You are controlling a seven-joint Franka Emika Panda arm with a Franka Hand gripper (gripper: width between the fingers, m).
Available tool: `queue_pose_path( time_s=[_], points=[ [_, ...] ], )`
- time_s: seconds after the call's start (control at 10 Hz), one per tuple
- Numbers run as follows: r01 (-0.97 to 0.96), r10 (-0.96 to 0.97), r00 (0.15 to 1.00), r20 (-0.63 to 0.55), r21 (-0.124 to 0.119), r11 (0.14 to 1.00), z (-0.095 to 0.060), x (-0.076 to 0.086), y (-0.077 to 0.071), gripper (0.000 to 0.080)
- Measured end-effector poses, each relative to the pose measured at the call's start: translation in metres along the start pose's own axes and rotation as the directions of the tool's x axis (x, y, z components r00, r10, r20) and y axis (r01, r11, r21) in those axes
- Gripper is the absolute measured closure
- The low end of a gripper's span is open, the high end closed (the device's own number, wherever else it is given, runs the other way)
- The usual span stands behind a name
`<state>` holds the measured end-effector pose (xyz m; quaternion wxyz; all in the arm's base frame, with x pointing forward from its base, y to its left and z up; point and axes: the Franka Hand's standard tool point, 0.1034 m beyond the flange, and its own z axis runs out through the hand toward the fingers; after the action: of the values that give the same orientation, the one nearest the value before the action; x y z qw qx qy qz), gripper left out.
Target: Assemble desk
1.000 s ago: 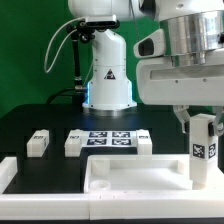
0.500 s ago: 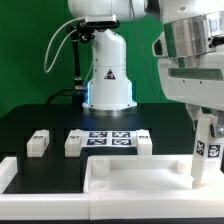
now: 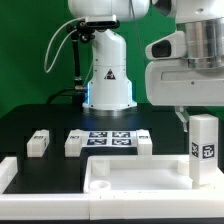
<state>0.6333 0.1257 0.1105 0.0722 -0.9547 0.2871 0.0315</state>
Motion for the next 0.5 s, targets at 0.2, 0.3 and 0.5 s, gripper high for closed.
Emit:
queue_pose_path(
  time_s=[0.2, 0.3, 0.5],
  points=[
    [0.248, -0.248, 0.969, -0.001, -0.004, 0.969, 0.0, 0.004, 0.005, 0.0151],
    [0.421, -0.421, 0.907, -0.005, -0.005, 0.907, -0.003, 0.015, 0.016, 0.0151],
    [0.592, -0.592, 0.806, -0.011, -0.02, 0.806, -0.005, 0.023, 0.024, 0.0151]
  ],
)
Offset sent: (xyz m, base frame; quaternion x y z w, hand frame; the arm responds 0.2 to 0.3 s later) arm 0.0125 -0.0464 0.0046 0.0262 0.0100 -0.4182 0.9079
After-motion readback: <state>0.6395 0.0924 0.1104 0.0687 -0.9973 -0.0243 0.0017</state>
